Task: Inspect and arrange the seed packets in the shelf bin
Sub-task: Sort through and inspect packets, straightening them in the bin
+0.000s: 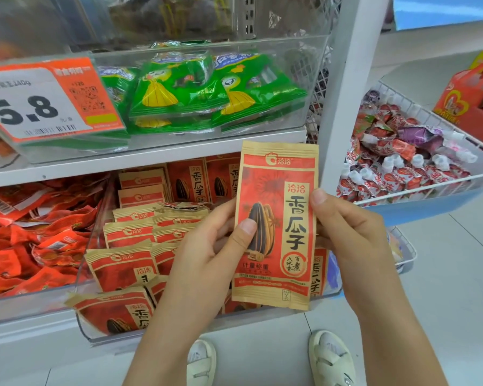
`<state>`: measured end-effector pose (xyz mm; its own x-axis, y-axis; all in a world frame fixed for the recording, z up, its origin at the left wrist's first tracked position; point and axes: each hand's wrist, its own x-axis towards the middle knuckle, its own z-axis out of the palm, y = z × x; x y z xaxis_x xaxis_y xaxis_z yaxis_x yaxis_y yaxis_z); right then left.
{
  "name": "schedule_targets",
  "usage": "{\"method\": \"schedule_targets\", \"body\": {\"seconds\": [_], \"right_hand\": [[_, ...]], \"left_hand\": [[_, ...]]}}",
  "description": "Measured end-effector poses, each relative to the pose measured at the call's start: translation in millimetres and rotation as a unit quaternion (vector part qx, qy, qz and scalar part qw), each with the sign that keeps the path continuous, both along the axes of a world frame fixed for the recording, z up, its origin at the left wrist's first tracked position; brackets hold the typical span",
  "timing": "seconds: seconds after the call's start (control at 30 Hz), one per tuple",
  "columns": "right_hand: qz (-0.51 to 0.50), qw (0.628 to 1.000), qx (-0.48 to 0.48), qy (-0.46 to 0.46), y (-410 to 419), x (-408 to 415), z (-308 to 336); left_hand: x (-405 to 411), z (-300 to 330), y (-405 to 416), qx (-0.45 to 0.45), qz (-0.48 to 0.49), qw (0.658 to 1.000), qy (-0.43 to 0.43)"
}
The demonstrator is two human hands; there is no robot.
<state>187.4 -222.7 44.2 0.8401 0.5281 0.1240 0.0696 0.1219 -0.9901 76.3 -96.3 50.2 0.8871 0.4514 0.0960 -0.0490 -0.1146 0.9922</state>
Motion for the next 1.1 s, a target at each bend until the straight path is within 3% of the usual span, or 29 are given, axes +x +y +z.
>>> {"method": "schedule_targets", "body": {"seconds": [0.13,0.3,0.5,0.6,0.83,0.97,1.1], "right_hand": [[-0.001,1.000,0.008,-0.020,0.2,-3.6,2.6],[0.026,0.998,0.054,0.001,5.1,-9.9,6.0],[0.040,0.997,0.073,0.010,9.6,-14.4,7.5],[0.065,0.993,0.094,0.019,10.3,-16.7,7.8],[0.055,0.993,0.065,-0.077,7.6,-15.8,6.6],[0.063,0.975,0.030,-0.210,2.8,-19.7,8.4],[0.033,0.965,-0.011,-0.262,4.7,-19.6,4.4]], "left_hand": [[0.5,1.5,-1.7,-0.015,0.028,1.000,0.004],[2.1,2.2,-1.8,0.069,0.170,0.983,-0.031],[-3.1,8.0,-9.2,0.129,0.132,0.980,0.080],[-3.6,11.9,-11.6,0.156,0.134,0.974,0.096],[-6.4,18.0,-3.5,0.002,0.114,0.993,0.022],[-11.8,19.4,1.2,-0.025,0.102,0.994,0.025],[-11.9,18.7,2.7,-0.048,0.073,0.996,0.029]]}}
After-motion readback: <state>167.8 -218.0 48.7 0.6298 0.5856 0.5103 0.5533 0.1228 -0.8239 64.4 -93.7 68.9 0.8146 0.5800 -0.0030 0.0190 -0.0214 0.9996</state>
